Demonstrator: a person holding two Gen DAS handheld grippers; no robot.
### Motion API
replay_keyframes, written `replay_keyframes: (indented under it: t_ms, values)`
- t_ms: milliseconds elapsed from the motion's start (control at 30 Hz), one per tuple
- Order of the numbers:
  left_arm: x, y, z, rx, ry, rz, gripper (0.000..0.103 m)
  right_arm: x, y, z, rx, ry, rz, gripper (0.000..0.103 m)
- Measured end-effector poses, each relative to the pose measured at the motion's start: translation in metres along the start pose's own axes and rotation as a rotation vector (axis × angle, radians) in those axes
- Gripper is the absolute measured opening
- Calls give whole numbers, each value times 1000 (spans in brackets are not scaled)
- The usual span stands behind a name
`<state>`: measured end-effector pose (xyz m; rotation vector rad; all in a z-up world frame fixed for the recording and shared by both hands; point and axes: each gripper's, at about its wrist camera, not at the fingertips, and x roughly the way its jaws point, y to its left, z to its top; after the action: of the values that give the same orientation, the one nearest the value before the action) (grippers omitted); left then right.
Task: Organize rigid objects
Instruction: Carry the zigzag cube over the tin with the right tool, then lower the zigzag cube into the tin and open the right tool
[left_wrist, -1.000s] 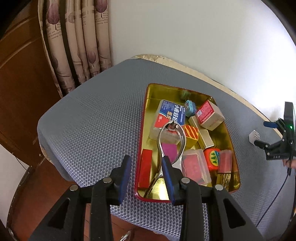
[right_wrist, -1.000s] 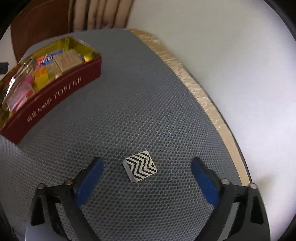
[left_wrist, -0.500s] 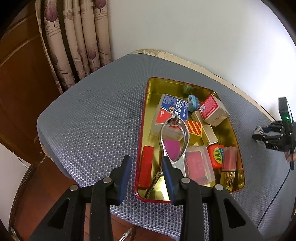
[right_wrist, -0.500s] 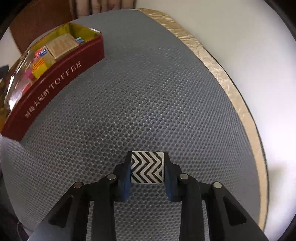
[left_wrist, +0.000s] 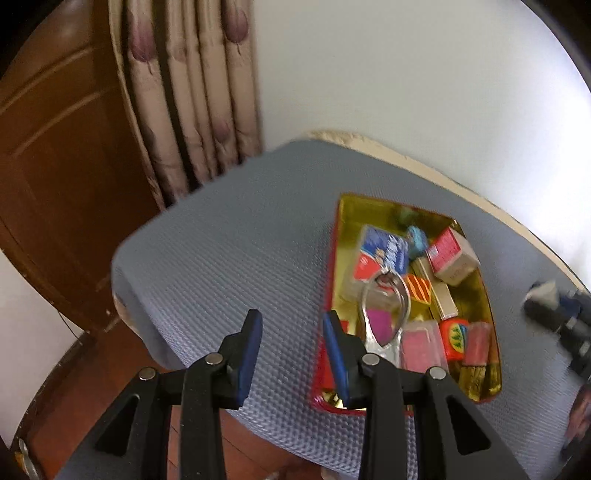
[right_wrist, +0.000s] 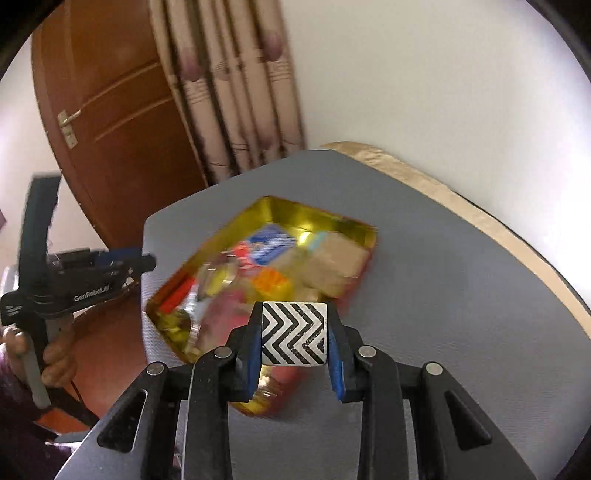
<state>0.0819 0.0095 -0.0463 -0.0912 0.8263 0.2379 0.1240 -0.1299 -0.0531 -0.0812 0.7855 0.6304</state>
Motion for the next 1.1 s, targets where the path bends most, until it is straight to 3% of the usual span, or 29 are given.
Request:
replay_keyframes:
  t_ms: [67,133,267,700,933,1033,1100]
  values:
    - [-4,2,1,-2,-33,9,35,14,10,-2,25,11,19,27]
    - [-4,2,2,8,-45,33,36,29,24,-4,29,22,-14,27]
    - [0,5,2,2,-28,20,37,49,37,-4,13,51,-58,27]
    - [9,2,1,8,4,5,37,64,29,-3,47,64,-100,31]
    - [8,-5,-1,32,4,-5,37,35,38,-6,66,-42,-140,44]
    - [6,-5,-2,32,-2,-25,37,8,55,-10,60,-148,-199,71]
    - [2,-4,-2,29,-17,-35,37,-13,68,-19,78,-251,-279,94]
